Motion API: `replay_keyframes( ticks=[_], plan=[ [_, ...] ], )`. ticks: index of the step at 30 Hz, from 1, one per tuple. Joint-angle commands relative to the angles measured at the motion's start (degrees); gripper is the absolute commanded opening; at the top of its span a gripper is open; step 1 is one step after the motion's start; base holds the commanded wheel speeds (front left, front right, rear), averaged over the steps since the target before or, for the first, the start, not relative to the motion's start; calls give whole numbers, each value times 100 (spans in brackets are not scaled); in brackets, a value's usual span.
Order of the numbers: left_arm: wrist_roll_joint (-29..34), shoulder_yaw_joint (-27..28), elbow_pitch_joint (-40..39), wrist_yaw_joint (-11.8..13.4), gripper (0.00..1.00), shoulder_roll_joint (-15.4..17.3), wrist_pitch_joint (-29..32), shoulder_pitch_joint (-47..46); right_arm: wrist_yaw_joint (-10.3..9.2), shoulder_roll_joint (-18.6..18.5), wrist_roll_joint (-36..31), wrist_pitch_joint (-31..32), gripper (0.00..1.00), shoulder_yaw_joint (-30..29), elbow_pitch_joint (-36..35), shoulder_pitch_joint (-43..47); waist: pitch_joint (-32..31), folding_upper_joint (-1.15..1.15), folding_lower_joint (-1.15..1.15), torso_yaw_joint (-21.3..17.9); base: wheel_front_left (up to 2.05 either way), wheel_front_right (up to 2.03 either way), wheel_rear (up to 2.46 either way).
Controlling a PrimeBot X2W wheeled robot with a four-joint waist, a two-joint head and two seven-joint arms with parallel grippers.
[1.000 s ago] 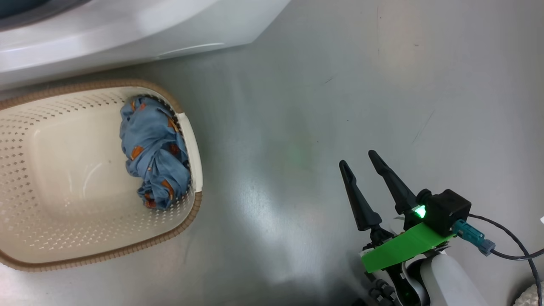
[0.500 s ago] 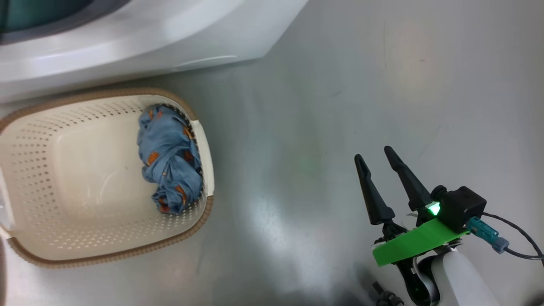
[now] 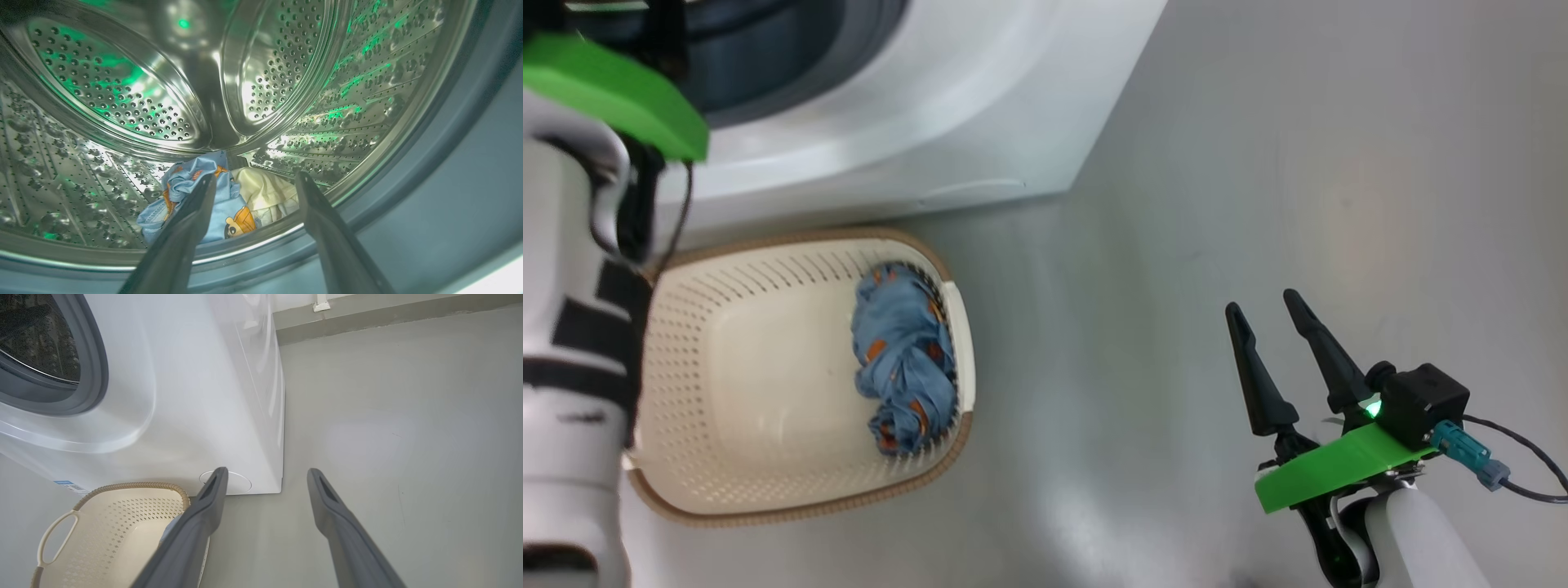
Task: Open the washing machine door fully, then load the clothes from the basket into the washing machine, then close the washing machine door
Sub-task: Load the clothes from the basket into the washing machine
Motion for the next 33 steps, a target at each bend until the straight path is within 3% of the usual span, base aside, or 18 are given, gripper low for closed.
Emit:
replay_keyframes(
  ticks=[1,16,26,33],
  plan=[
    [-45,143,-237,11,100,234,-33,160,9,11,-72,-68,100,111,-88,185,-474,0,0,151,0,0,0],
    [55,354,-2472,559,100,90,-35,2986,9,11,-181,-68,100,-35,23,875,-2110,0,0,405,0,0,0],
    [268,592,-3925,966,100,313,-35,4681,9,-33,-240,-68,100,-95,-137,1251,-2621,0,0,475,0,0,0],
    [310,1086,-4619,1300,100,244,-36,5831,9,-83,-343,-68,100,-66,-403,1359,-2717,0,0,432,0,0,0]
  ],
)
